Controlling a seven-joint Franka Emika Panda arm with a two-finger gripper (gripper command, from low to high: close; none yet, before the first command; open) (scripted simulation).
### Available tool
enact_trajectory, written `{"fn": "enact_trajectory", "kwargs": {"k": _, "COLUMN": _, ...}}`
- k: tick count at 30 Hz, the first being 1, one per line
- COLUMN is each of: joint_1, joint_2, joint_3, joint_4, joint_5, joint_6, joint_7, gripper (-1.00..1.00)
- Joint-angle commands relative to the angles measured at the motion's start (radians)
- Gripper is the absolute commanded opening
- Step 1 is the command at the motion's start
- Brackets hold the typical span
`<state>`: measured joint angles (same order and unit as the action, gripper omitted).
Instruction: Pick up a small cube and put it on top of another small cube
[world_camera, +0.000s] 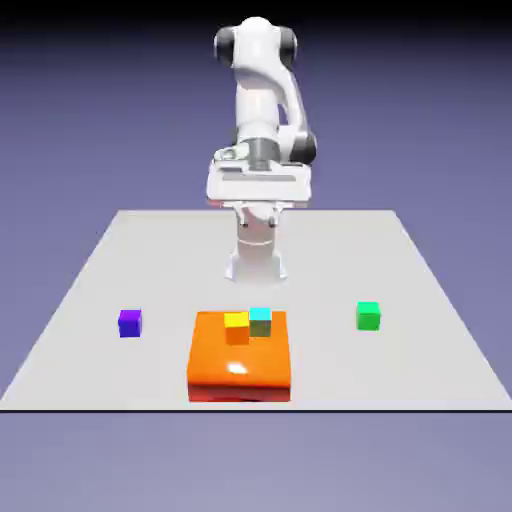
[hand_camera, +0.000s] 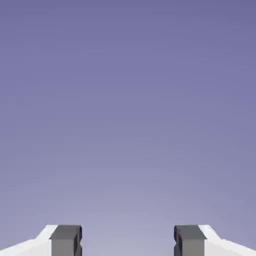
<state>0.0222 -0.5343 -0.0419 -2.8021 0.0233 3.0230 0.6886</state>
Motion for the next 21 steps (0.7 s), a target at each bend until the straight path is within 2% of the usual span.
{"fn": "enact_trajectory", "kwargs": {"k": 1, "joint_1": 0.009, "joint_2": 0.03, "joint_3": -0.035, "joint_4": 0.007, "joint_5": 0.019, "joint_6": -0.012, "joint_7": -0.044, "gripper": 0.0}}
{"fn": "enact_trajectory", "kwargs": {"k": 21, "joint_1": 0.178, "joint_2": 0.621, "joint_3": -0.729, "joint_4": 0.138, "joint_5": 0.406, "joint_6": -0.244, "joint_7": -0.913, "gripper": 0.0}}
